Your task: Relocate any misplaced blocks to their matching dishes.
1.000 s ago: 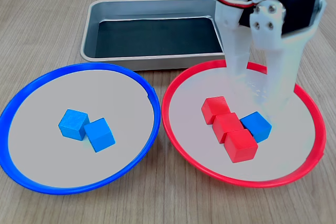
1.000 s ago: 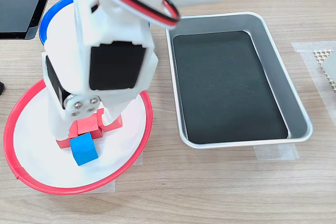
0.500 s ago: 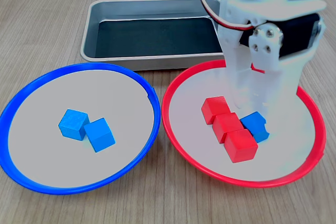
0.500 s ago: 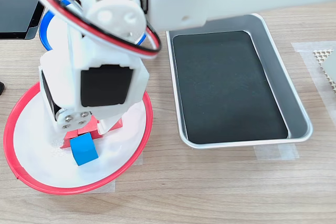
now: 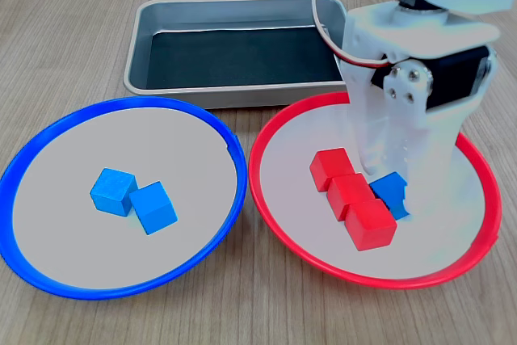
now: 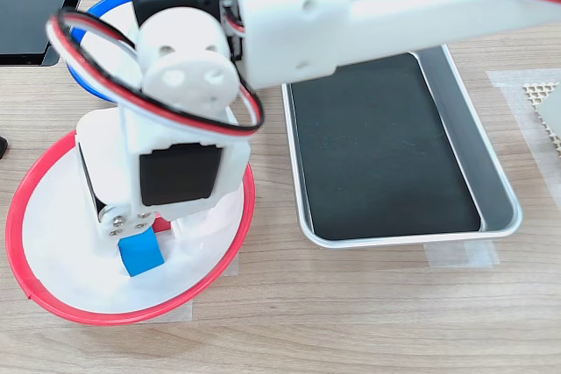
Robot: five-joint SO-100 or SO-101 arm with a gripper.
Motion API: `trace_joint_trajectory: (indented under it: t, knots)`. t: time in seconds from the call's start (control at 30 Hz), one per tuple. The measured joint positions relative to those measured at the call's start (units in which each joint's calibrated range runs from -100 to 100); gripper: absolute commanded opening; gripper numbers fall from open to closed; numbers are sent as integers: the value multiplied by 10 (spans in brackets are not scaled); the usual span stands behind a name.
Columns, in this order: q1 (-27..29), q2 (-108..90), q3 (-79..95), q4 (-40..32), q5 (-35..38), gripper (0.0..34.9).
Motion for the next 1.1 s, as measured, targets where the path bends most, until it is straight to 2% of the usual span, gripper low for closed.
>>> trace_joint_trajectory:
  t: [0.17,0.47,0.6,0.87,1.1]
  knots:
    - [0,16,-15,-1,-1,138]
    - [0,22,-20,-1,-2,95]
    - [-2,28,-20,-6,-2,87]
    - [-2,28,-20,-12,-2,32]
    - [-2,28,-20,-16,-2,5]
